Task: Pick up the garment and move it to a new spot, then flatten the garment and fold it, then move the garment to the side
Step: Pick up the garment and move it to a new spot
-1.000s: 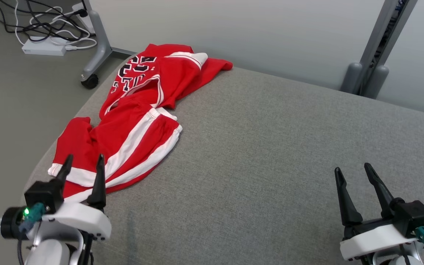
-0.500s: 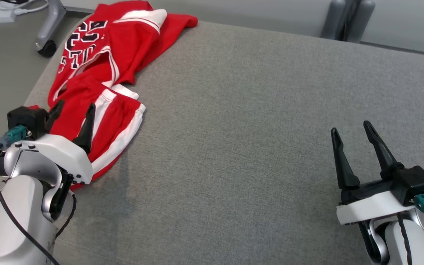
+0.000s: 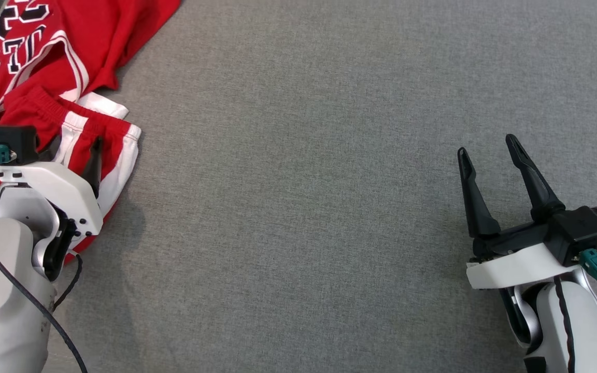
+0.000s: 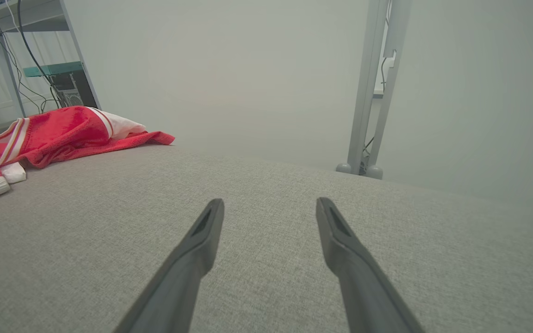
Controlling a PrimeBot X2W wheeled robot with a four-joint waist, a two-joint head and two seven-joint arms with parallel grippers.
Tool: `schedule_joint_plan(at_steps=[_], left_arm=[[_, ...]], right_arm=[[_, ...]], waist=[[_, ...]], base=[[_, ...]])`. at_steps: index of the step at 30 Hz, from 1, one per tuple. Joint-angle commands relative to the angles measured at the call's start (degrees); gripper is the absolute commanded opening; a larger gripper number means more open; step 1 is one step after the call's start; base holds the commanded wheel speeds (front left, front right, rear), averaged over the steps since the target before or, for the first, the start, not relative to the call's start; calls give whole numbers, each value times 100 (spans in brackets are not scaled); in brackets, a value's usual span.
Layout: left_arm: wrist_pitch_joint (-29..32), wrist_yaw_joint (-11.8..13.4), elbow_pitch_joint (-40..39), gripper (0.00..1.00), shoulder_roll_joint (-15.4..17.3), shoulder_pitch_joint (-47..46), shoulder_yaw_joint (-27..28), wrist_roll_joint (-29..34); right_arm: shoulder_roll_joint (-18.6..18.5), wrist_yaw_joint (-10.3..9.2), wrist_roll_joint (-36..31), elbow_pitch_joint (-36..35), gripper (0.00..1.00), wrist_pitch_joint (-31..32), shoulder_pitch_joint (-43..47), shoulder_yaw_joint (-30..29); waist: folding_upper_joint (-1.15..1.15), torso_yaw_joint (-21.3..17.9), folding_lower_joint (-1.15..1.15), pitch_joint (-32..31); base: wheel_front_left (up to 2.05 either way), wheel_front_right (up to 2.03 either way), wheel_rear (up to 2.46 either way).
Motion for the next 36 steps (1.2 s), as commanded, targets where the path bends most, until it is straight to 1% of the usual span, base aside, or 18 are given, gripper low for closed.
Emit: schedule_joint_plan(at_steps=[1,9,11,12,13,14,15,16,21,27,32,36], left_arm=[[-2,24,31,100,44,-97,23,1],[244,102,817,100,31,-341,32,-120],[222,111,968,100,19,-356,41,-159],[206,107,1040,79,19,-362,42,-163],[184,103,1099,51,25,-380,38,-164],[133,97,1157,38,40,-398,40,-171],[64,84,1206,17,52,-416,47,-184],[-3,70,1255,0,52,-429,49,-202],[-372,-26,1375,0,98,-495,-1,-243],[-787,-100,1141,0,92,-349,-157,-277],[-975,-147,581,0,142,-101,-438,-284],[-973,-146,-142,0,183,135,-655,-283]], right_arm=[[-36,1,-13,-22,100,-10,-69,3],[-36,1,-6,15,100,-10,-179,98],[-36,1,13,26,100,-10,-197,124],[-36,1,22,31,100,-10,-208,132],[-36,1,25,35,100,-10,-218,141],[-36,1,30,42,100,-10,-221,142],[-36,1,30,50,100,-10,-224,139],[-36,1,30,60,100,-10,-220,134],[-36,1,54,73,100,-10,-92,100],[-37,1,129,84,100,-10,31,58],[-37,1,201,75,100,-8,159,-10],[-37,1,220,56,100,-8,271,-112]], waist=[[0,-59,0,70],[0,-181,0,196],[0,-211,0,196],[0,-224,0,192],[0,-235,0,186],[0,-241,0,177],[0,-243,0,163],[0,-242,0,142],[0,-201,0,-28],[0,-140,0,-284],[0,-110,0,-506],[0,-97,0,-664]], base=[[0,0,0],[0,0,0],[0,0,0],[0,0,0],[0,0,0],[0,0,0],[0,0,0],[0,0,0],[0,0,0],[0,0,0],[0,0,0],[0,0,0]])
